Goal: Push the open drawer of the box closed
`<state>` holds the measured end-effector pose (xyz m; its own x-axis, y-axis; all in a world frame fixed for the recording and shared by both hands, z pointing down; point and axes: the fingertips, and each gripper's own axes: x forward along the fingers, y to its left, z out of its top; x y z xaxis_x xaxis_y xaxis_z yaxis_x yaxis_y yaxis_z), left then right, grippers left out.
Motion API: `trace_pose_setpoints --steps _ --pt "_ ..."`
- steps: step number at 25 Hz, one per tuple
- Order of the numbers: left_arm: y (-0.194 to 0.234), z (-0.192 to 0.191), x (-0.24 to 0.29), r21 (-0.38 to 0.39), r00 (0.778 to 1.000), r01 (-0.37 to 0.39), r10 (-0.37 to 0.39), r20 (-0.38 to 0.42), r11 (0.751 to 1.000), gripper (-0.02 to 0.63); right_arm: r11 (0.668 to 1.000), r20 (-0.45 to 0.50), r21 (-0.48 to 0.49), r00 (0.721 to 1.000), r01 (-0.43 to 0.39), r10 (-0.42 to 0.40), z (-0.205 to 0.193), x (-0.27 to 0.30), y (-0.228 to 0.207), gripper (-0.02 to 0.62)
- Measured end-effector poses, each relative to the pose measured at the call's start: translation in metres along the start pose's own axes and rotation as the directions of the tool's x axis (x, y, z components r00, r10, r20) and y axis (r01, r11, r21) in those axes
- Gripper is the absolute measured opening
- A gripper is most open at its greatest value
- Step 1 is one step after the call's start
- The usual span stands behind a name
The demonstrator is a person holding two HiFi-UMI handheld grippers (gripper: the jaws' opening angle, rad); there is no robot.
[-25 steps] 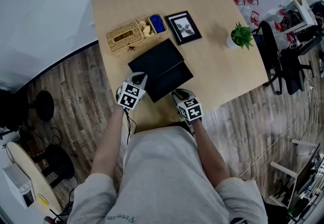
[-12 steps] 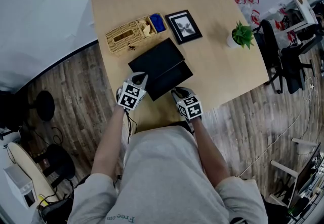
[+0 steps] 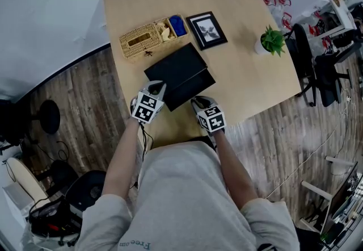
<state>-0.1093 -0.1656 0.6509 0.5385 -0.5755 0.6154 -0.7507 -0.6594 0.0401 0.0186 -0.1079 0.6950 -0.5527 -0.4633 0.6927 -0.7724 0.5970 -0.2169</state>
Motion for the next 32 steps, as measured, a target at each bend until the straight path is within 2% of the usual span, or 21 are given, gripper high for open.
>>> trace_pose_setpoints --steps 32 --pt "-0.001 0.000 0.000 -0.003 1.000 0.007 -0.007 0.007 1.000 0.052 1.000 -0.005 0.003 1.000 0.003 -0.003 0.013 0.012 -0.001 0.077"
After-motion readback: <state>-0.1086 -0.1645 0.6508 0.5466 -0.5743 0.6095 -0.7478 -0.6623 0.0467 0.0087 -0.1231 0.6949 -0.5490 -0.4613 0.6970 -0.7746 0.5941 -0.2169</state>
